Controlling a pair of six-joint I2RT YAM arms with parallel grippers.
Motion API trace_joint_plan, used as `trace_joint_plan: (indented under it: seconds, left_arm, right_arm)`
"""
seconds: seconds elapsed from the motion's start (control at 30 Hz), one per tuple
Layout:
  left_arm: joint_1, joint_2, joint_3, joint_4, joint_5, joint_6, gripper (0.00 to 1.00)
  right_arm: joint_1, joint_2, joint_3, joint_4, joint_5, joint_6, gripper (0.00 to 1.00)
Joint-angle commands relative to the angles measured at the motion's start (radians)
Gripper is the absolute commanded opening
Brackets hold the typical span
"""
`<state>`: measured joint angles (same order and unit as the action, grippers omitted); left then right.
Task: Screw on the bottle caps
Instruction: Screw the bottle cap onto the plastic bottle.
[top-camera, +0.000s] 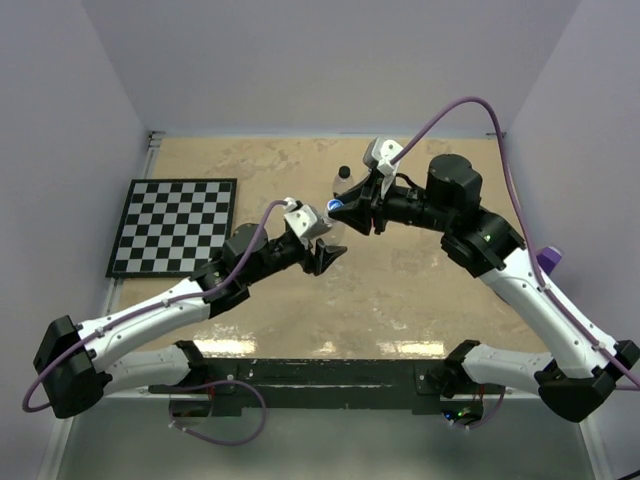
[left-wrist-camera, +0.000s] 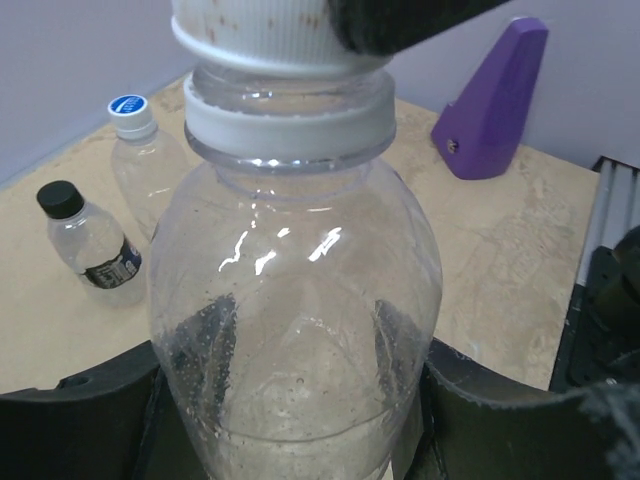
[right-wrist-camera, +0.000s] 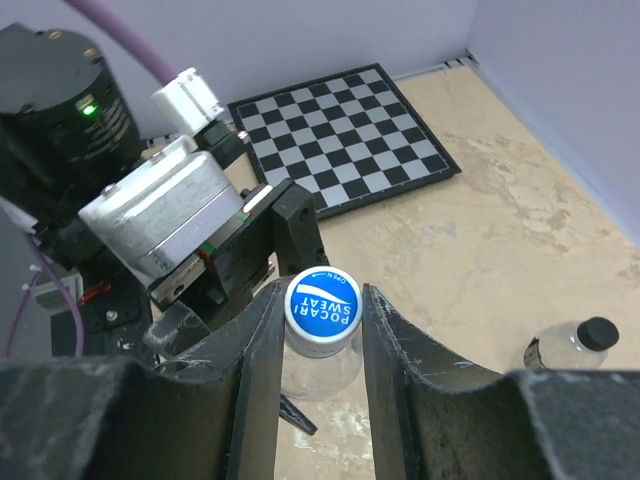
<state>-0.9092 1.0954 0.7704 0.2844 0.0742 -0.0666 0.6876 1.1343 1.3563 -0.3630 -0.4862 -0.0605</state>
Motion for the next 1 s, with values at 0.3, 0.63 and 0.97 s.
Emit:
trace_joint_plan:
  seconds: [0.3, 0.63, 0.97]
  left_arm:
    - [0.046, -0.12, -0.029, 0.232, 0.349, 0.022, 0.0]
    - [0.047, -0.15, -0.062, 0.273, 0.415, 0.057, 0.0]
    - [0.047, -0.164, -0.1, 0.329, 0.38, 0.039, 0.0]
  right_arm:
    - [-0.037, 0.053, 0.003, -0.205, -0.253, -0.085, 0.09]
    - [-0.053, 0.038, 0.003, -0.208, -0.296, -0.094, 0.21]
    - [-0.053, 0.021, -0.019, -0.173, -0.307, -0.058, 0.21]
